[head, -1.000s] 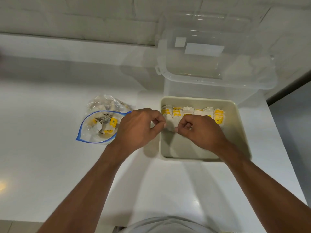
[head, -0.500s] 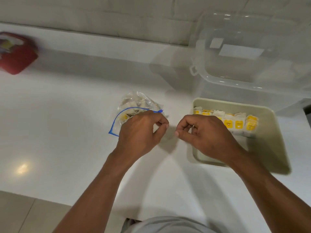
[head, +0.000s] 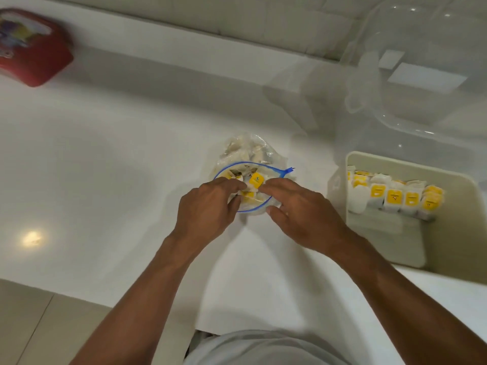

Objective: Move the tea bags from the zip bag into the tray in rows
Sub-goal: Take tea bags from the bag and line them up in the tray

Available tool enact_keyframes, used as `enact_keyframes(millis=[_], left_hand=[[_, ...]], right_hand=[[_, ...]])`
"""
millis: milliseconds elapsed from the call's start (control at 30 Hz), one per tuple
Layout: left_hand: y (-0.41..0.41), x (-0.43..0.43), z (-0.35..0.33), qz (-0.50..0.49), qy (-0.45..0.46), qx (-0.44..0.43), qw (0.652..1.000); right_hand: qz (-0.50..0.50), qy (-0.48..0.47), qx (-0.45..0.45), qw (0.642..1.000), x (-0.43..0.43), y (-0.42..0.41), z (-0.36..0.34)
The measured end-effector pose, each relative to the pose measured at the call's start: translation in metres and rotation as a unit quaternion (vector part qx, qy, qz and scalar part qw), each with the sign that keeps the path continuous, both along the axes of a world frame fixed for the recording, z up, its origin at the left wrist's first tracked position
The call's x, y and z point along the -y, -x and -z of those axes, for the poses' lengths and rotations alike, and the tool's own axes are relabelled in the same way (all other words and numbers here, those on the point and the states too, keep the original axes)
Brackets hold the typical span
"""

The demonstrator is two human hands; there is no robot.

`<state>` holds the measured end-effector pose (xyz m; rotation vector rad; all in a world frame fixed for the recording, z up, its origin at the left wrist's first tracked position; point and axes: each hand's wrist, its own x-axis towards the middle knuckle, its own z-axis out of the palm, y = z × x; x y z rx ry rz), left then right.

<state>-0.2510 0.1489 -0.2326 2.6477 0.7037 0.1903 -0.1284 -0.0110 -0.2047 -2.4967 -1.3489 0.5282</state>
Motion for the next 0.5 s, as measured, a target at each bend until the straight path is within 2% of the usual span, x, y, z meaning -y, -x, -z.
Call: enact_keyframes(millis=[133,233,367,500], left_hand=[[0.006,-0.002,0.006,0.007,-0.05,-0.007,0.999],[0.009,-0.003,0.009,-0.005,-0.051,-0.017,0.999],[0.01,-0.003,0.008,-0.016,-0.038,-0.036,0.999],[0.006,-0.002,0.004,-0.015,0.008,-0.039,0.999]], right_hand=[[0.009,0.04,0.058,0.997,0.006,0.012,0.013],[0.017,0.049,0.065,0.997,0.01,0.019,0.018],[0.028,0.012,0.102,0.994,0.01,0.028,0.023],[0.068,-0.057,0.051,0.995,-0.007,0.028,0.018]])
